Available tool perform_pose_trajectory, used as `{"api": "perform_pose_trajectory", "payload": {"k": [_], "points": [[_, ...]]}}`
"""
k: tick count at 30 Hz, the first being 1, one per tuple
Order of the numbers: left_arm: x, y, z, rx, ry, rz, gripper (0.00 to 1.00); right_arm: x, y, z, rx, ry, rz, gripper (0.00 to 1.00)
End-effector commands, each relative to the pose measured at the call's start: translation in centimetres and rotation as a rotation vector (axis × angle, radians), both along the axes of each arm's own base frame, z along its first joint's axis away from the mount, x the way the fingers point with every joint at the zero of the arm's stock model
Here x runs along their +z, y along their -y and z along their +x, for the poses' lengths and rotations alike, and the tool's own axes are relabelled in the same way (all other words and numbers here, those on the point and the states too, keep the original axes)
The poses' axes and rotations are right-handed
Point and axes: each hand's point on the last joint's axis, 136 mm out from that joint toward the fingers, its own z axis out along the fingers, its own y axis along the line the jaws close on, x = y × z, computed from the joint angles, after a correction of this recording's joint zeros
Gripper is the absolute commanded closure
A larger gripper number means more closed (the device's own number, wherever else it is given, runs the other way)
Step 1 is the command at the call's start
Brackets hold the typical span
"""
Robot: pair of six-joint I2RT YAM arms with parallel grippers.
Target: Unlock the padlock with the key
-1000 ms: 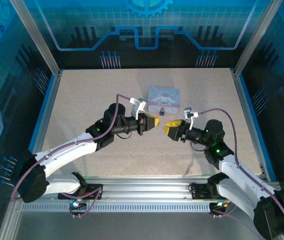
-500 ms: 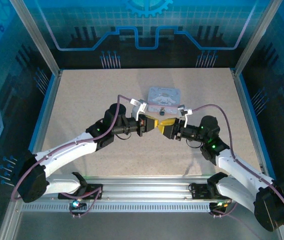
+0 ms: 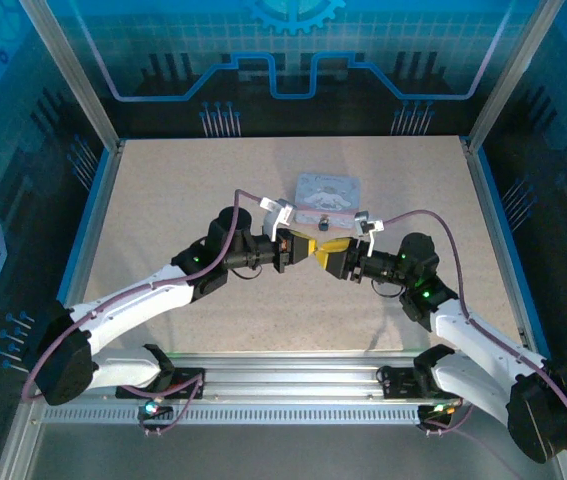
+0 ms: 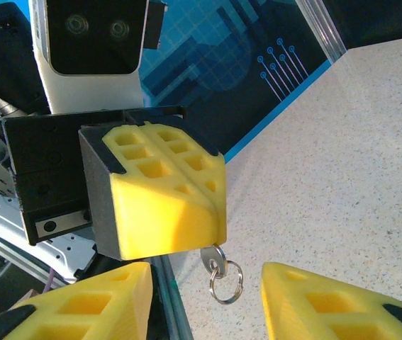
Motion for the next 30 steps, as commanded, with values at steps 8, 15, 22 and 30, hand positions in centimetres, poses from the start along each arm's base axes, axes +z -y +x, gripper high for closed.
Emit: {"api": "perform_pose_trajectory", "payload": {"k": [8, 15, 22, 30], "points": [[2.1, 0.0, 0.0, -0.006, 0.03, -0.049, 1.0, -0.1, -0.7, -0.5, 0.034, 0.022, 0.0, 0.6], [2.0, 0.1, 0.0, -0.009, 0.025, -0.049, 1.0, -0.2, -1.2, -0.3, 0.041, 0.018, -0.004, 0.65], [1.9, 0.1, -0.1, -0.012, 0.025, -0.047, 1.0, 0.4, -1.1, -0.2, 0.029, 0.031, 0.001, 0.69], [1.9, 0.1, -0.2, -0.021, 0.023, -0.049, 1.0, 0.8, -0.9, 0.0, 0.011, 0.036, 0.01, 0.72]]}}
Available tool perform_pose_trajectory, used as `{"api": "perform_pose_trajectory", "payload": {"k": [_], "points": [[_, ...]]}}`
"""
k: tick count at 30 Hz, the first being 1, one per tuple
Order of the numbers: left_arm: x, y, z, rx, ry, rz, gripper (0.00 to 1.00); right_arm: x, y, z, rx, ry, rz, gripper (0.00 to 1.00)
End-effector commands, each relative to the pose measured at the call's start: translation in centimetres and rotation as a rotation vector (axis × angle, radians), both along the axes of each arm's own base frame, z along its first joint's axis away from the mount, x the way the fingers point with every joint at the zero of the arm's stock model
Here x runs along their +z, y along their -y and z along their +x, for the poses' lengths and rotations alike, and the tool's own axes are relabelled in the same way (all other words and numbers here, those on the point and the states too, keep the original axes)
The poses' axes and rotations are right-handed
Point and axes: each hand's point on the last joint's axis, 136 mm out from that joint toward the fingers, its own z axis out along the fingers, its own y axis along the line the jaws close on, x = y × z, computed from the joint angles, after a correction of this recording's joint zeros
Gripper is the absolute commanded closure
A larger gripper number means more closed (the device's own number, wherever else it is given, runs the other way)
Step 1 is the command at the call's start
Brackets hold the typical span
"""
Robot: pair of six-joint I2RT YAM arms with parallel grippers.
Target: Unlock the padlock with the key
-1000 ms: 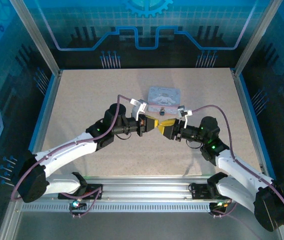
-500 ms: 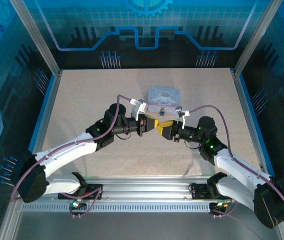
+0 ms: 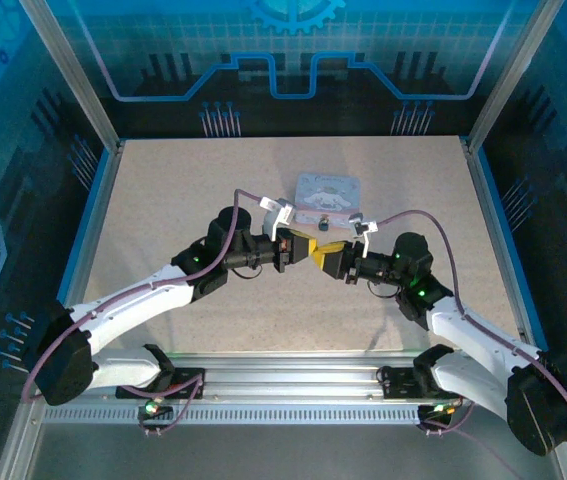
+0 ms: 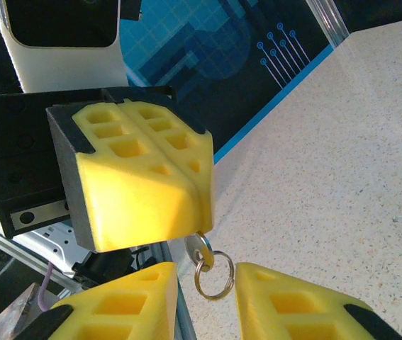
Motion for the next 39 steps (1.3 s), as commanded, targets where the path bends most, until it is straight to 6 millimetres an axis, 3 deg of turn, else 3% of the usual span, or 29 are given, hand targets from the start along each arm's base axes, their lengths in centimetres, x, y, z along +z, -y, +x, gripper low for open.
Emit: {"api": "perform_pose_trajectory", "payload": {"k": [1, 12, 25, 35, 37, 39], "points": [[1.7, 0.1, -0.3, -0.024, 0.017, -0.042, 1.0, 1.9, -0.1, 0.0, -0.005, 0.064, 0.029, 0.72], [1.4, 0.3, -0.5, -0.038, 0.013, -0.043, 1.0, 2.5, -0.2, 0.1, -0.002, 0.068, 0.036, 0.75], [1.6, 0.2, -0.3, -0.028, 0.017, -0.048, 1.0, 1.9, -0.2, 0.1, -0.006, 0.05, 0.029, 0.87], [1.9, -0.1, 0.6, 0.004, 0.029, -0.048, 0.75, 0.7, 0.4, 0.4, -0.056, 0.018, -0.021, 0.98], [2.0, -0.5, 1.2, 0.023, 0.028, -0.047, 0.62, 0.1, 0.7, 0.5, -0.072, 0.006, -0.04, 0.99], [2.0, -1.1, 1.9, 0.049, 0.023, -0.046, 0.56, -0.5, 1.0, 0.6, -0.094, -0.009, -0.068, 1.0]]}}
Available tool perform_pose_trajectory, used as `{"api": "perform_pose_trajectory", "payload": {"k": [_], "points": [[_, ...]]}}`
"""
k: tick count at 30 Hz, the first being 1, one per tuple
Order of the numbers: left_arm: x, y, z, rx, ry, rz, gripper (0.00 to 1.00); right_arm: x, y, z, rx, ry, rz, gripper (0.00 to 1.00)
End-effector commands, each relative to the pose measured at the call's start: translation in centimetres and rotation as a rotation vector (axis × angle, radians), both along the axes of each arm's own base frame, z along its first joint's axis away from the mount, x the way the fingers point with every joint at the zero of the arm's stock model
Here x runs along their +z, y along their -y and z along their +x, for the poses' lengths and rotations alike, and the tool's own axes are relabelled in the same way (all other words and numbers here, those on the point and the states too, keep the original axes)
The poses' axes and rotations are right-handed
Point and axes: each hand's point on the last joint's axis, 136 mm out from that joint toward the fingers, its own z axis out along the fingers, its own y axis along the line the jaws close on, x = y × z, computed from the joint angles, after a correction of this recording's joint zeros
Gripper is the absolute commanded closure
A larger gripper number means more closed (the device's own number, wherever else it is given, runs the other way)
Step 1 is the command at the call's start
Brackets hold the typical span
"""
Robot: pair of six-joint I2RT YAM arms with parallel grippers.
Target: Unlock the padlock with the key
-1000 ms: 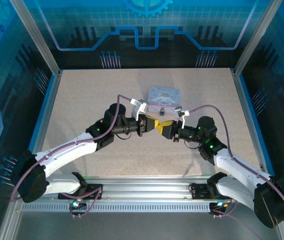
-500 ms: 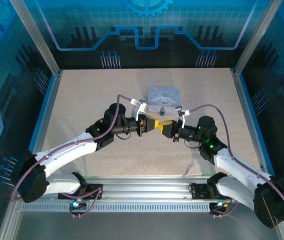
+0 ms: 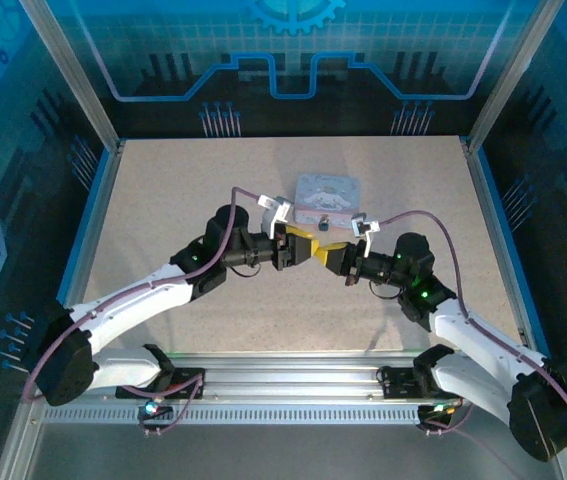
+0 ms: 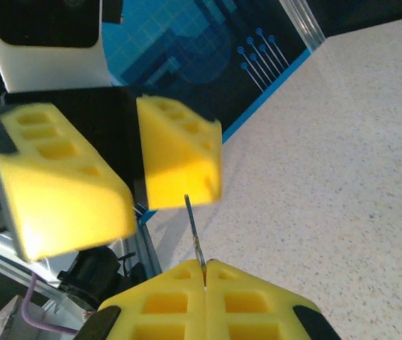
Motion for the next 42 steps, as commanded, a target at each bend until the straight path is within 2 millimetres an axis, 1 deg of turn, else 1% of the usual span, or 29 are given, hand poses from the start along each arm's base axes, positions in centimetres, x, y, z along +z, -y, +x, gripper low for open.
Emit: {"api": "perform_pose_trajectory", "payload": {"k": [1, 3, 5, 7, 10, 13, 18, 22, 24, 27, 31, 36, 39, 42], "points": [[1.7, -1.0, 1.8, 0.061, 0.027, -0.026, 0.53, -0.6, 0.5, 0.2, -0.045, -0.005, -0.054, 1.0], [1.3, -2.3, 3.3, 0.123, -0.002, -0.015, 0.5, -1.6, 1.2, 0.5, -0.085, -0.028, -0.097, 1.0], [0.4, -3.9, 5.0, 0.193, -0.051, -0.005, 0.45, -2.7, 1.9, 0.6, -0.12, -0.053, -0.139, 1.0], [-1.0, -5.4, 7.0, 0.254, -0.098, 0.011, 0.39, -3.2, 2.6, 0.7, -0.158, -0.055, -0.168, 1.0], [-3.6, -6.8, 9.8, 0.324, -0.141, 0.082, 0.29, -3.6, 3.8, 0.7, -0.219, -0.058, -0.203, 1.0], [-5.9, -6.8, 12.2, 0.345, -0.181, 0.149, 0.22, -3.8, 4.8, 0.8, -0.271, -0.054, -0.234, 1.0], [-9.6, -5.8, 16.6, 0.374, -0.241, 0.242, 0.13, -4.0, 5.8, 0.5, -0.31, -0.05, -0.263, 1.0], [-12.3, -4.7, 19.5, 0.378, -0.294, 0.279, 0.11, -4.2, 5.9, 0.3, -0.309, -0.058, -0.269, 1.0], [-13.5, -4.4, 20.8, 0.394, -0.315, 0.302, 0.1, -4.3, 5.9, 0.3, -0.307, -0.061, -0.27, 1.0], [-14.9, -4.4, 22.1, 0.425, -0.335, 0.333, 0.09, -4.3, 5.8, 0.2, -0.305, -0.063, -0.266, 1.0], [-16.7, -4.5, 22.9, 0.446, -0.366, 0.372, 0.08, -4.3, 5.8, 0.3, -0.307, -0.062, -0.263, 1.0], [-19.7, -4.2, 22.4, 0.415, -0.422, 0.402, 0.09, -4.3, 5.8, 0.4, -0.307, -0.064, -0.263, 1.0], [-20.9, -4.5, 22.1, 0.412, -0.433, 0.428, 0.11, -4.3, 5.6, 0.4, -0.304, -0.068, -0.263, 1.0], [-21.6, -4.8, 21.9, 0.417, -0.436, 0.449, 0.13, -4.4, 5.6, 0.5, -0.301, -0.071, -0.264, 1.0]]}}
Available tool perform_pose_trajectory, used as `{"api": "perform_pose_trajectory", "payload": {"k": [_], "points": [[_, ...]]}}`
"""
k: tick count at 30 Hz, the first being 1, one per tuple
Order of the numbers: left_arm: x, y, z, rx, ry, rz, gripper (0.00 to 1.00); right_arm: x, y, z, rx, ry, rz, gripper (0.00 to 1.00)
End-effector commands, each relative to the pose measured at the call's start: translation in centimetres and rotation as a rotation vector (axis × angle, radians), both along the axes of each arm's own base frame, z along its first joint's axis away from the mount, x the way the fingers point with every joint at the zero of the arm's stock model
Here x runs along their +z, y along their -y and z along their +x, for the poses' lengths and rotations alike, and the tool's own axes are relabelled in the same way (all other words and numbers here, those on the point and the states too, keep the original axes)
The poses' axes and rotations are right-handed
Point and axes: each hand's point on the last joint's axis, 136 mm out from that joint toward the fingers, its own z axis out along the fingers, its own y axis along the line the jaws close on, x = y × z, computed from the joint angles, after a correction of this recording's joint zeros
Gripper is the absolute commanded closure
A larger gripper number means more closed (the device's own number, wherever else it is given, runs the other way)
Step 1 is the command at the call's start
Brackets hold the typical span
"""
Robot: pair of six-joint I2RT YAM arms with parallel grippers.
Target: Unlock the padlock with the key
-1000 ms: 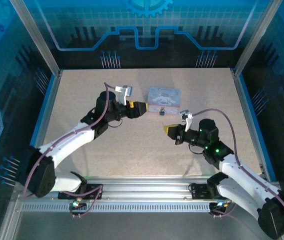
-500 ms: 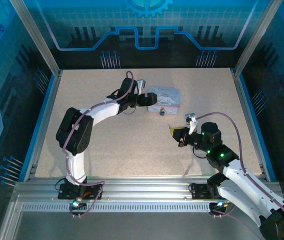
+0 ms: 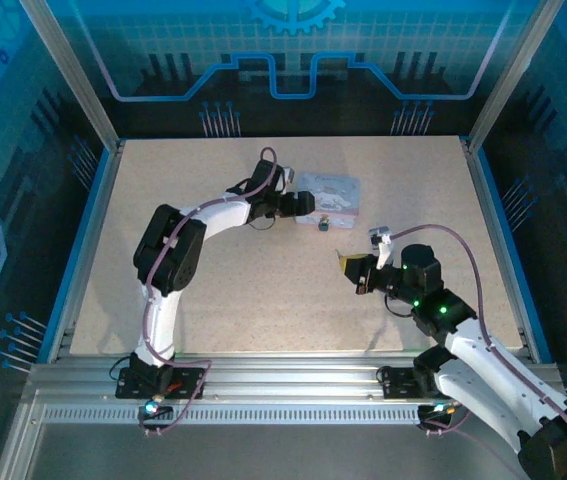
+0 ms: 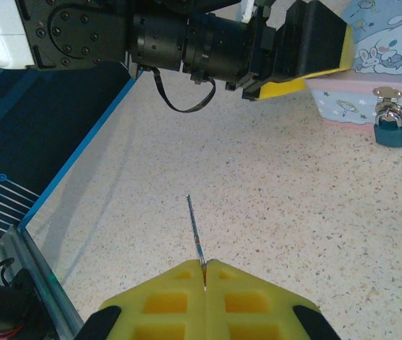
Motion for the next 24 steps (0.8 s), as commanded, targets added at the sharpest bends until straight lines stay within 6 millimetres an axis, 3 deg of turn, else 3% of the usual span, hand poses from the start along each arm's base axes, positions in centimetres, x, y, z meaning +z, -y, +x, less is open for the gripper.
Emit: {"api": "perform_pose_trajectory", "payload": {"k": [1, 7, 17, 20, 24], "points": [[-2.0, -1.2, -0.5, 0.001, -0.035, 0.068, 0.13, 0.2, 0.1, 0.4, -0.011, 0.004, -0.003, 1.0], [-3.4, -3.3, -2.1, 0.038, -0.057, 0.078, 0.15, 0.2, 0.0, 0.5, -0.009, -0.009, -0.011, 1.0], [-5.9, -9.0, -6.9, 0.124, -0.102, 0.095, 0.15, -0.1, -0.3, 0.7, 0.001, -0.016, -0.012, 1.0], [-5.4, -10.0, -7.1, 0.142, -0.091, 0.062, 0.16, -0.3, -0.5, 0.8, 0.008, -0.022, -0.01, 1.0], [-3.0, -9.6, -6.7, 0.134, -0.043, 0.031, 0.16, -0.6, -0.5, 1.1, 0.001, -0.029, -0.018, 1.0]]}}
